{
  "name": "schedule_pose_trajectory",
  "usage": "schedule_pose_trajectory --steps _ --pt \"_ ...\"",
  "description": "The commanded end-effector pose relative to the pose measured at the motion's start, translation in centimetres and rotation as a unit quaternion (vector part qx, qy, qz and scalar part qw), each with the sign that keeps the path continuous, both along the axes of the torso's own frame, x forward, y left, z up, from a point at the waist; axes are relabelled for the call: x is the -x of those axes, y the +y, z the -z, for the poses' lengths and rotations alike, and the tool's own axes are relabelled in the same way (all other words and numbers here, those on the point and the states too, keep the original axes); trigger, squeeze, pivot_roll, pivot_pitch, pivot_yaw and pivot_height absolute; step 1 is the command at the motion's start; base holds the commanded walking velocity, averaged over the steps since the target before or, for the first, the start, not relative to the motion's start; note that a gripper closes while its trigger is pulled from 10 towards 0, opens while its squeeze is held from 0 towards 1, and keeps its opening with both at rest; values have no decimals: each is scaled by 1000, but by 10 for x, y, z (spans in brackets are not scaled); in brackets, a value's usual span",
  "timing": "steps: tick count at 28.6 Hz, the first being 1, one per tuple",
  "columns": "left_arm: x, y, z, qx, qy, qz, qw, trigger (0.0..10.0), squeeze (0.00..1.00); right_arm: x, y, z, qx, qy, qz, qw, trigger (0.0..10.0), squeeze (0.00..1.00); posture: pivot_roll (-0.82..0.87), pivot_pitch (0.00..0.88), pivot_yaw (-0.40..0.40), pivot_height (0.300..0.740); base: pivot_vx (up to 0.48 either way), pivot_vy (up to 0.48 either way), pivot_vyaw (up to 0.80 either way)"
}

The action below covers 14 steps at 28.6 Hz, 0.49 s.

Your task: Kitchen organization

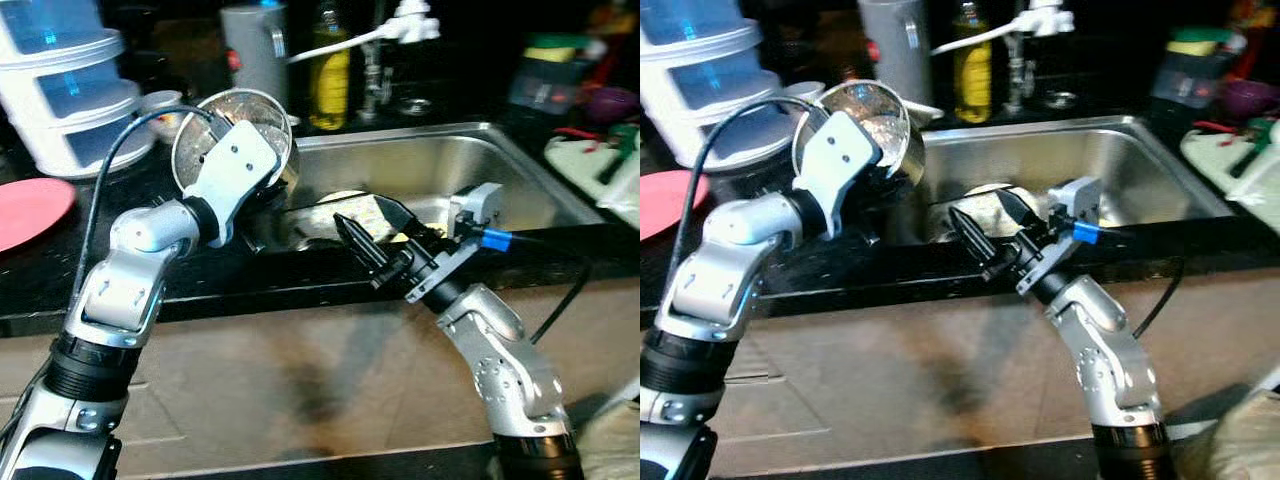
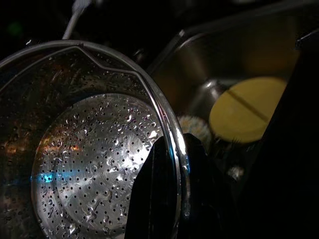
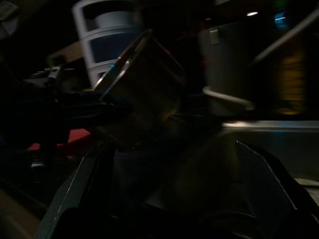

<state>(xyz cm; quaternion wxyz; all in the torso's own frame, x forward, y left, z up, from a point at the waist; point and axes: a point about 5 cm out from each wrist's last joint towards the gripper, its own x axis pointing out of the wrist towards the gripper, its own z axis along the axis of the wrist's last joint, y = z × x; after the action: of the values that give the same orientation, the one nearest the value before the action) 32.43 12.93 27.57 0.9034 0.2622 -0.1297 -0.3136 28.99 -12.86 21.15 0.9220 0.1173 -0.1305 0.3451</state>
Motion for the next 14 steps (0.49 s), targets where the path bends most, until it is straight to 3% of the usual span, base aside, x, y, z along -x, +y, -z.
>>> schedule_pose_trajectory --steps 1,4,14 --pt "-3 4 -1 4 -11 -15 1000 10000 0 1 3 1 4 1 -3 1000 10000 0 27 0 8 740 0 0 0" --pt "-6 6 -1 15 -17 -21 1000 10000 0 0 3 1 8 4 -1 1000 10000 0 26 0 9 740 0 0 0" --pt "-12 8 12 37 -5 -33 999 10000 0 0 2 2 14 5 5 1000 10000 0 20 0 11 740 0 0 -779"
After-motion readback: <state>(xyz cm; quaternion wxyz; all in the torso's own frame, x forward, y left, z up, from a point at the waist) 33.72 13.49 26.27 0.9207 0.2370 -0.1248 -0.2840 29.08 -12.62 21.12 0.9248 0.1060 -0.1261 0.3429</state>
